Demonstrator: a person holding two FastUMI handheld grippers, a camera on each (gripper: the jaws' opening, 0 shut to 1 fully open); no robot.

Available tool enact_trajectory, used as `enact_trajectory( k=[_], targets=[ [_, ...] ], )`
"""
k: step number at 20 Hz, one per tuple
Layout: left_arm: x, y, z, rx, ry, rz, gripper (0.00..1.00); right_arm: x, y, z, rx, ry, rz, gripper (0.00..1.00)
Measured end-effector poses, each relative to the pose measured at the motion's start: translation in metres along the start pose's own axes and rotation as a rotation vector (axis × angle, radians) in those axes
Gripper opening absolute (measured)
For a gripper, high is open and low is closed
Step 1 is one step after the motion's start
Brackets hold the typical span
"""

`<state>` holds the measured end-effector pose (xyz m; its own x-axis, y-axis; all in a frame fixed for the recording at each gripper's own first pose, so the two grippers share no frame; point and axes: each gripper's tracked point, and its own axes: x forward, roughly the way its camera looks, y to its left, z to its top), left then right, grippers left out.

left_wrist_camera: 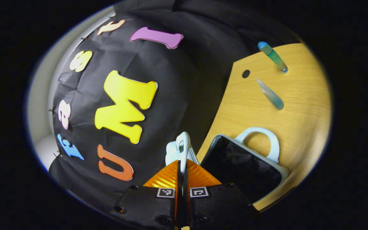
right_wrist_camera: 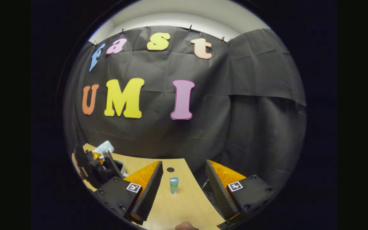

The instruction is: First open the suitcase, pack the skin care products into it, and then close the suitcase.

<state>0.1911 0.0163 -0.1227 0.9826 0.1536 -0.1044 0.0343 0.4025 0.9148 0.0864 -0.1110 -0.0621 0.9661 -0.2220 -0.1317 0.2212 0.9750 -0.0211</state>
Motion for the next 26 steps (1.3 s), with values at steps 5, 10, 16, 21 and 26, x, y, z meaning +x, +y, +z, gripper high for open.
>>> enact_trajectory(
  k=[5,10,16,21,26],
  targets=[
    [-0.005,0.075,-0.066,-0.143,0.017,0.059,0.02,-0.016,0.04,0.011,-0.008,-0.016,0.004,0.8],
    [0.0,0.113,-0.141,-0.2,0.013,0.095,0.03,-0.027,0.069,0.015,-0.017,-0.019,0.004,0.8],
    [0.022,0.132,-0.219,-0.322,-0.027,0.083,0.02,-0.039,0.094,0.015,-0.014,0.011,-0.022,0.79],
    [0.044,0.112,-0.313,-0.38,0.091,0.021,0.03,-0.047,0.096,0.018,-0.001,0.035,-0.082,0.8],
    [0.066,0.057,-0.39,-0.506,0.218,-0.133,0.03,-0.055,0.092,0.017,-0.015,0.057,-0.13,0.8]
  ],
)
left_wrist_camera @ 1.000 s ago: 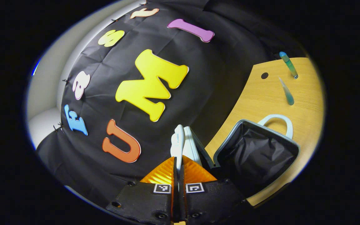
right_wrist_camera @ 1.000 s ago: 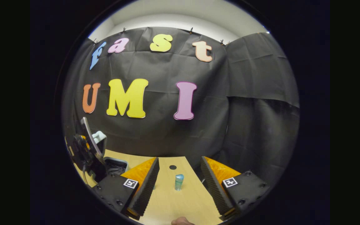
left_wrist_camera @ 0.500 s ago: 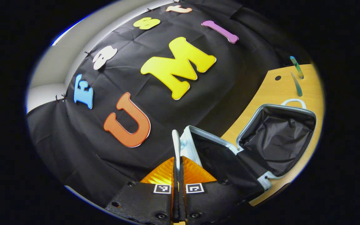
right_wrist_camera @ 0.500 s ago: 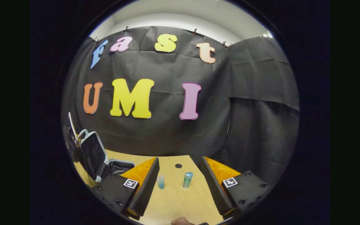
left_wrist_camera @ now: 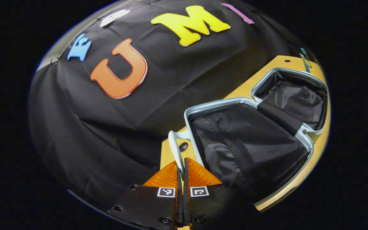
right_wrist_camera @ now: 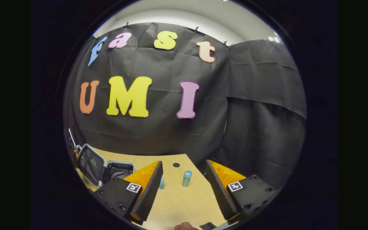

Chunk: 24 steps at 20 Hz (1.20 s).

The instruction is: First open the suitcase, pack the skin care products into it, and then close the suitcase.

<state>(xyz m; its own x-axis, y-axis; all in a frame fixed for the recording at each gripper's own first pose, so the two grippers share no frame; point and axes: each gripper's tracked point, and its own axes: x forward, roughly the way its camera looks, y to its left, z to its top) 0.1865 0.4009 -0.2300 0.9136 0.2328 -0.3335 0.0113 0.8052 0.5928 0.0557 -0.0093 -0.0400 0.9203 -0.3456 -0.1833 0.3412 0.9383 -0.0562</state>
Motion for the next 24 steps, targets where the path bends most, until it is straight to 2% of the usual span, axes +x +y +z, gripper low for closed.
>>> enact_trajectory(
  k=[4,9,11,12,13,15,16,17,18,20,24],
  targets=[
    [0.017,-0.014,-0.032,-0.136,0.042,-0.091,0.03,-0.007,0.0,-0.003,-0.044,0.006,-0.018,0.8],
    [0.021,-0.031,-0.058,-0.207,0.082,-0.146,0.03,-0.015,0.011,-0.011,-0.071,0.025,-0.006,0.8],
    [0.021,-0.03,-0.061,-0.225,0.084,-0.124,0.12,-0.018,0.018,-0.011,-0.074,0.023,0.011,0.8],
    [0.024,-0.023,-0.059,-0.224,0.067,-0.084,0.22,-0.018,0.019,-0.01,-0.077,0.018,0.016,0.8],
    [0.022,-0.013,-0.06,-0.223,0.056,-0.057,0.22,-0.02,0.021,-0.009,-0.079,0.014,0.022,0.8],
    [0.013,-0.014,-0.048,-0.261,0.033,-0.068,0.66,-0.021,0.023,-0.009,-0.077,0.006,0.031,0.8],
    [0.006,-0.018,-0.043,-0.277,0.034,-0.082,0.8,-0.022,0.025,-0.011,-0.081,0.003,0.041,0.8],
    [-0.002,-0.023,-0.038,-0.299,0.025,-0.104,0.84,-0.021,0.027,-0.013,-0.09,0.001,0.049,0.79],
    [-0.014,-0.032,-0.028,-0.327,0.019,-0.134,0.93,-0.019,0.028,-0.015,-0.095,0.001,0.058,0.8],
    [-0.028,-0.05,-0.014,-0.343,0.004,-0.158,0.99,-0.016,0.033,-0.019,-0.092,0.005,0.09,0.8],
    [-0.066,-0.093,0.032,-0.36,-0.034,-0.21,0.99,-0.004,0.034,-0.027,-0.091,-0.008,0.146,0.8]
  ],
)
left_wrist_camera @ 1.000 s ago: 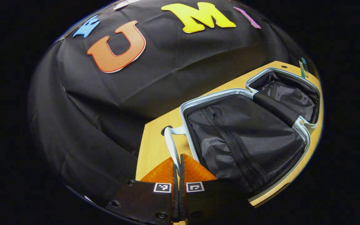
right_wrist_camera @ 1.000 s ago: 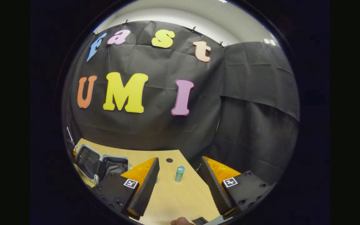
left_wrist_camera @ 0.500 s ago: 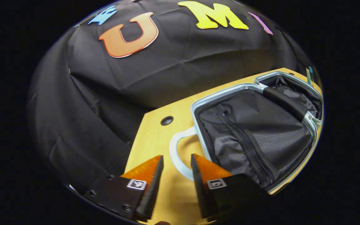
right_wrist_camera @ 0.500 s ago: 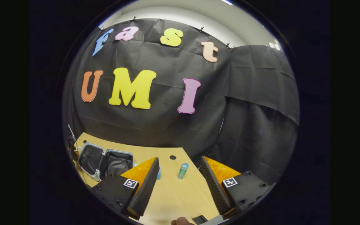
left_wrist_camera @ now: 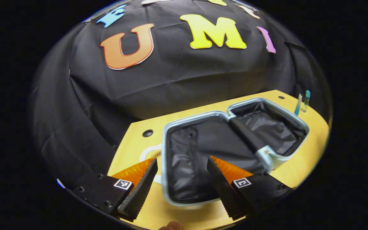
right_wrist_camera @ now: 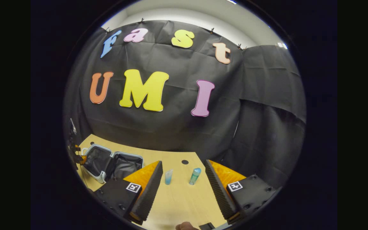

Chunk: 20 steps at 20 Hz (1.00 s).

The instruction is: First open the suitcase, pack the skin care products into it, and then close the suitcase.

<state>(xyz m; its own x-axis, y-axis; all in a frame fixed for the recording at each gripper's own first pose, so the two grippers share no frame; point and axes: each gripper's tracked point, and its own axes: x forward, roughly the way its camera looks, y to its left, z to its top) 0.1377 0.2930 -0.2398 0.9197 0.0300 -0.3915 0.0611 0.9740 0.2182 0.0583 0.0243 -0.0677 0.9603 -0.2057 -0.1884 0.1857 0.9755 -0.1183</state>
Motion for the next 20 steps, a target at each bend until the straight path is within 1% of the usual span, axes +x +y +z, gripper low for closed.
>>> enact_trajectory(
  k=[2,6,7,8,11,12,14,17,19,20],
  targets=[
    [-0.011,-0.042,0.015,-0.001,-0.014,-0.039,0.99,0.008,-0.003,-0.008,-0.007,0.0,0.028,0.79],
    [-0.025,-0.136,0.038,0.034,-0.029,-0.125,0.99,0.025,-0.019,-0.023,0.009,0.01,0.084,0.8],
    [-0.029,-0.161,0.043,0.035,-0.03,-0.156,1.0,0.03,-0.026,-0.027,0.012,0.014,0.092,0.8],
    [-0.031,-0.188,0.046,0.037,-0.023,-0.19,0.99,0.034,-0.033,-0.031,0.012,0.019,0.1,0.79],
    [-0.032,-0.257,0.061,0.058,-0.019,-0.243,0.99,0.048,-0.057,-0.044,0.028,0.041,0.125,0.79],
    [-0.032,-0.283,0.066,0.057,-0.019,-0.273,0.99,0.052,-0.066,-0.049,0.043,0.049,0.131,0.8],
    [-0.026,-0.331,0.073,0.057,-0.011,-0.325,0.99,0.06,-0.087,-0.06,0.055,0.075,0.127,0.8],
    [-0.014,-0.397,0.088,0.049,-0.02,-0.379,0.99,0.077,-0.121,-0.071,0.033,0.095,0.104,0.8],
    [0.005,-0.432,0.091,0.041,-0.012,-0.393,0.99,0.084,-0.141,-0.082,0.028,0.124,0.102,0.8],
    [0.018,-0.446,0.091,0.029,-0.011,-0.387,0.99,0.087,-0.15,-0.088,0.024,0.136,0.099,0.79]
  ],
)
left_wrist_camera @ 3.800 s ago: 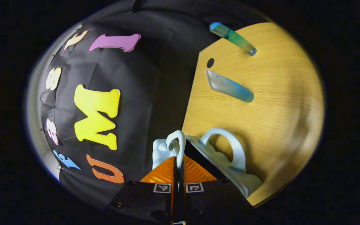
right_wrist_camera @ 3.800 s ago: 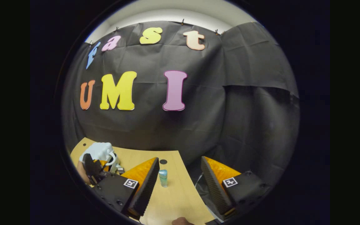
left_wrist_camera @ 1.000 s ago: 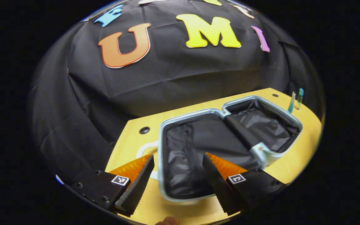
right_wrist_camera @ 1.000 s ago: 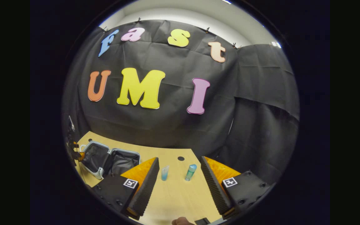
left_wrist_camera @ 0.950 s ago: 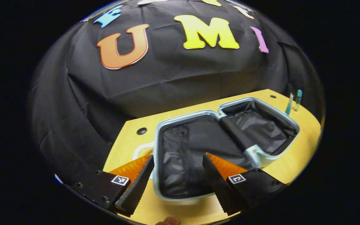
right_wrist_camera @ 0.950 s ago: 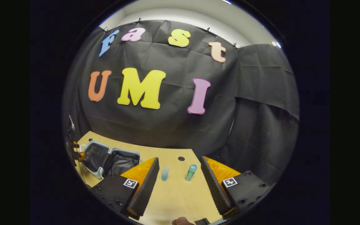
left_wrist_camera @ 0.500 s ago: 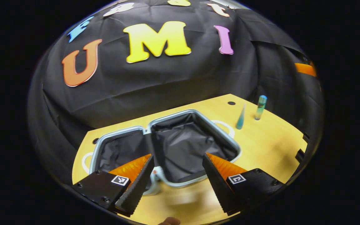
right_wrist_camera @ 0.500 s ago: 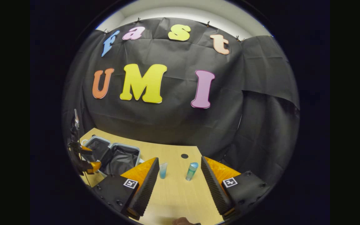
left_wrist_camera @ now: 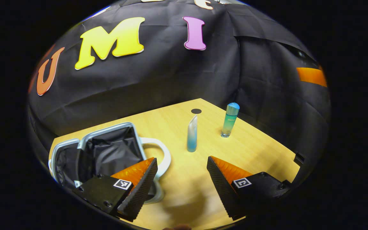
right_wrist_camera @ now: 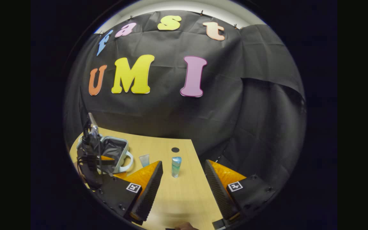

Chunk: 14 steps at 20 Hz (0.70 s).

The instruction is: First open the suitcase, pack the skin care products into it, and then close the suitcase.

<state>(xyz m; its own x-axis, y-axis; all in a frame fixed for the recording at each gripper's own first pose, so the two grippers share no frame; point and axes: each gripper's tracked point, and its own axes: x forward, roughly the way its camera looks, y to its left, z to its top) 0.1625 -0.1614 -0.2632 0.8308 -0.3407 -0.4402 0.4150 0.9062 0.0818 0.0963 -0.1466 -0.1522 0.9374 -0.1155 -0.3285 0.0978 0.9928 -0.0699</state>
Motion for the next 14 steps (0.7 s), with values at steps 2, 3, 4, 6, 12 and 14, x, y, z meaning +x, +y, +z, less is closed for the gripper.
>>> enact_trajectory(
  k=[2,3,4,6,12,14],
  targets=[
    [0.03,-0.01,-0.006,-0.023,0.026,0.012,0.99,0.009,-0.017,-0.011,-0.023,0.023,-0.006,0.8],
    [0.041,-0.013,-0.009,-0.028,0.034,0.022,0.99,0.013,-0.024,-0.017,-0.032,0.039,-0.006,0.8],
    [0.057,-0.013,-0.012,-0.029,0.044,0.044,0.99,0.016,-0.029,-0.024,-0.036,0.056,-0.005,0.79],
    [0.084,-0.014,-0.017,-0.045,0.063,0.076,0.99,0.025,-0.041,-0.034,-0.044,0.086,0.0,0.79],
    [0.138,-0.02,-0.02,-0.088,0.086,0.136,0.96,0.051,-0.053,-0.068,-0.08,0.153,0.044,0.8],
    [0.151,-0.019,-0.025,-0.105,0.098,0.139,0.93,0.059,-0.053,-0.078,-0.082,0.171,0.055,0.8]
  ],
)
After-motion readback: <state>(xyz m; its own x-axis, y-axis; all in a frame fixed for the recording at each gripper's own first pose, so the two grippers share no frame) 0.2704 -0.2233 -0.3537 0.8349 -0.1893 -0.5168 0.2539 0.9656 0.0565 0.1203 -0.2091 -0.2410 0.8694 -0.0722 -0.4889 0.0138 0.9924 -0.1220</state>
